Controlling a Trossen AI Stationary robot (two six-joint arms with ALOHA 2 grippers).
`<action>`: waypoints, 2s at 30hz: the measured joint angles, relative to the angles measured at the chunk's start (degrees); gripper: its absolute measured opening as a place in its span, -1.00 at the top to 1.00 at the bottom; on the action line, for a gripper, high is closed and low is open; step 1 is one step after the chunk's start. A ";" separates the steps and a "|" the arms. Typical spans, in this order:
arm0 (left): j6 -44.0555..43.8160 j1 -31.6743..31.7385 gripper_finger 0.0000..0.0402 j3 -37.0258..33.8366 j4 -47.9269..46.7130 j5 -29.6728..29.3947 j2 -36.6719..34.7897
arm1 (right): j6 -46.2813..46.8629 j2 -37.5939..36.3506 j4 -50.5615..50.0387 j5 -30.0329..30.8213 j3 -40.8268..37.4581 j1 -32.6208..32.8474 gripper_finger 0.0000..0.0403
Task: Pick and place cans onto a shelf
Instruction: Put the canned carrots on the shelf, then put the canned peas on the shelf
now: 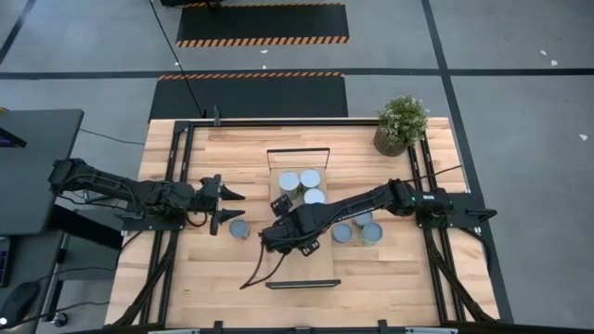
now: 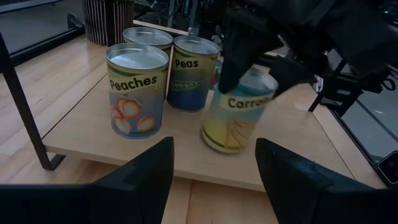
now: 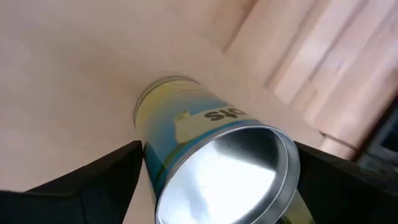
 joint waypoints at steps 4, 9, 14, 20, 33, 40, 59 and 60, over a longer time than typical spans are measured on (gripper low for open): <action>-0.01 -0.02 -0.15 0.00 -0.02 -0.01 0.00 | 0.69 0.00 -1.42 3.93 -0.01 0.87 -0.97; -0.02 -0.02 -0.15 0.00 -0.04 -0.01 0.00 | 1.68 -0.43 -0.74 3.30 0.02 1.17 -0.97; -0.02 -0.02 -0.15 0.00 -0.09 0.01 0.00 | 3.49 -0.43 -1.26 3.85 0.00 1.21 -0.97; -0.02 -0.02 -0.15 0.00 -0.09 0.01 0.00 | 3.53 -0.43 -2.04 9.87 0.00 1.76 -0.97; -0.04 -0.02 -0.15 0.00 -0.11 0.01 0.00 | 11.21 -0.43 -2.31 14.01 0.00 -0.77 -0.97; -0.02 0.00 -0.15 0.00 -0.11 -0.04 0.00 | 9.71 -0.43 1.61 13.83 0.00 0.36 -0.96; -0.07 0.00 -0.15 0.00 0.04 -0.43 0.00 | 6.93 -0.41 16.37 18.57 0.00 -4.06 -0.96; -0.07 0.00 -0.15 0.00 0.04 -0.43 0.00 | 6.83 -0.38 16.14 18.43 0.00 -4.25 -0.96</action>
